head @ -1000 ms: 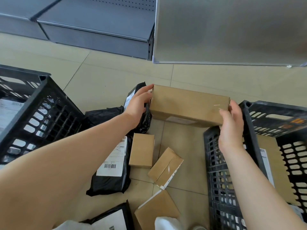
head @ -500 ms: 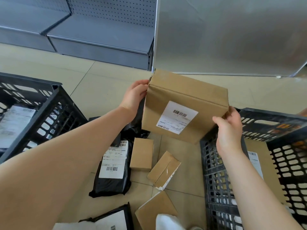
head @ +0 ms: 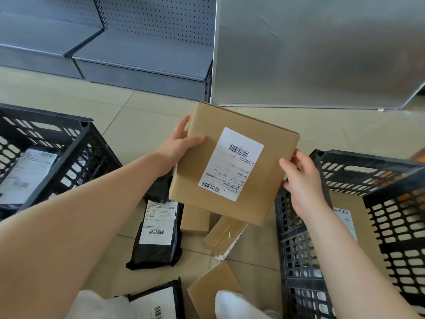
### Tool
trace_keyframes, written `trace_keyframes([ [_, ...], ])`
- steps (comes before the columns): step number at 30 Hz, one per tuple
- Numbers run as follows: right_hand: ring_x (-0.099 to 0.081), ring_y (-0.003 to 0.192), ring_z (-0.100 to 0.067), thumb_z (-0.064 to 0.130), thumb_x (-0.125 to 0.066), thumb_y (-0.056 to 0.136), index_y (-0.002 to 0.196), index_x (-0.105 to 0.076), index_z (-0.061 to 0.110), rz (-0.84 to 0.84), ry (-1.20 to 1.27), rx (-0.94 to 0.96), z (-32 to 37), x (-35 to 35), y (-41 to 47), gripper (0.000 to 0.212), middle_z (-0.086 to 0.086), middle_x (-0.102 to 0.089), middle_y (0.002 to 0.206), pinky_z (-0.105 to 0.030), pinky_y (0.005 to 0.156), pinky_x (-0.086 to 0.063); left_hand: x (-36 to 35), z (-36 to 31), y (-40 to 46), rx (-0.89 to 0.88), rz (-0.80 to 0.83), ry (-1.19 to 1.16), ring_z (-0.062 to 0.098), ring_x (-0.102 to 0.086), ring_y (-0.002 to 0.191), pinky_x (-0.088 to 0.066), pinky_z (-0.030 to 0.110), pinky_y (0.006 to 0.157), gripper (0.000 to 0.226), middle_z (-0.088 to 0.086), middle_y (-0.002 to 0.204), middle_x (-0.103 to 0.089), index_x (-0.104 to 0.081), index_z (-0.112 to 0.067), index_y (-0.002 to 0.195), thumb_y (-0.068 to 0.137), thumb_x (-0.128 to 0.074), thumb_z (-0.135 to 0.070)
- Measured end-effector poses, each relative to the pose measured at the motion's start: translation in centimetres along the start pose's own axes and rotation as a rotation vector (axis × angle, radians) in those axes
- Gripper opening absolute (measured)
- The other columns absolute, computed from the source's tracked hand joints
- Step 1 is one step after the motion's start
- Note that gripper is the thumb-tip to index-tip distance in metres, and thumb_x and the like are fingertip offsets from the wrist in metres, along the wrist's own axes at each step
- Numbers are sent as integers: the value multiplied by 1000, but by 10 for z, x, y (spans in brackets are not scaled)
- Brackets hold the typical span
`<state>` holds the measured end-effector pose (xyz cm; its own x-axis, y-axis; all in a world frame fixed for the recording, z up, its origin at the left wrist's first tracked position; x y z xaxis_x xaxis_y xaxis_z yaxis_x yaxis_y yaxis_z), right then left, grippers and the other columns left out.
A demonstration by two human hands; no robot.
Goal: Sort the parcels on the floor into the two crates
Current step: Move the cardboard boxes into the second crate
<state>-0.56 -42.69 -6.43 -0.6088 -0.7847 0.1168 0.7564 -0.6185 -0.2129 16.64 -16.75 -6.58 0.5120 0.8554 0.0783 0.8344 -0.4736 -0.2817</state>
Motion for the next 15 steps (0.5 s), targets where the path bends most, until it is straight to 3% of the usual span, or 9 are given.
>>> trace_keyframes([
  [2, -64, 111, -11, 27, -63, 96, 136, -55, 25, 6, -8, -76, -8, -4, -1, 41, 8, -66, 127, -49, 100, -52, 2, 6, 0, 56, -17, 0, 11, -62, 104, -48, 32, 84, 89, -5, 133, -56, -16, -38, 156, 87, -72, -38],
  [4, -64, 106, -9, 37, -63, 96, 130, -56, 21, 48, 11, -181, -18, -10, -4, 38, 7, -67, 121, -50, 101, -51, 3, 6, 2, 46, -15, 17, 17, -67, 103, -55, 39, 89, 86, -5, 130, -61, -32, -38, 150, 77, -78, -48],
  [6, -59, 115, -11, 64, -61, 87, 134, -53, 18, 77, -45, -309, -28, -14, -9, 67, 4, -61, 133, -47, 103, -49, 0, 0, 3, 2, 12, 69, 18, -68, 106, -56, 45, 92, 76, -6, 127, -63, -45, -44, 139, 71, -78, -50],
  [8, -46, 135, -21, 84, -53, 75, 150, -38, 17, 28, -203, -330, -30, -9, -10, 102, 1, -45, 152, -46, 109, -40, -3, -8, 5, -53, 38, 143, 16, -65, 109, -55, 45, 94, 75, -8, 130, -60, -47, -48, 137, 69, -78, -49],
  [11, -25, 150, -24, 77, -57, 80, 159, -15, 21, -54, -417, -37, 2, -8, -8, 106, -2, -21, 165, -46, 118, -28, -15, -32, 6, -160, 123, 367, 15, -60, 114, -50, 42, 101, 79, -7, 133, -56, -38, -44, 146, 76, -75, -47],
  [15, -12, 152, -12, 57, -74, 80, 158, -4, 37, 163, -562, 268, 50, -37, -10, 107, 11, -10, 167, -39, 119, -18, -44, -76, 3, -484, 259, 991, 18, -42, 133, -35, 41, 112, 85, -6, 151, -41, -28, -38, 153, 81, -69, -55],
])
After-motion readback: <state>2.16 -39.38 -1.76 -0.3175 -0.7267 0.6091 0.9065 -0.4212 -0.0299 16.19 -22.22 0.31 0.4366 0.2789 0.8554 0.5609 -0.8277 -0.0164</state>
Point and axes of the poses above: each hand's wrist, its own y-axis towards the middle knuckle, its own x-axis out of the back of the hand, z = x × y, the point moved 7 cm from there along y, towards the middle knuckle
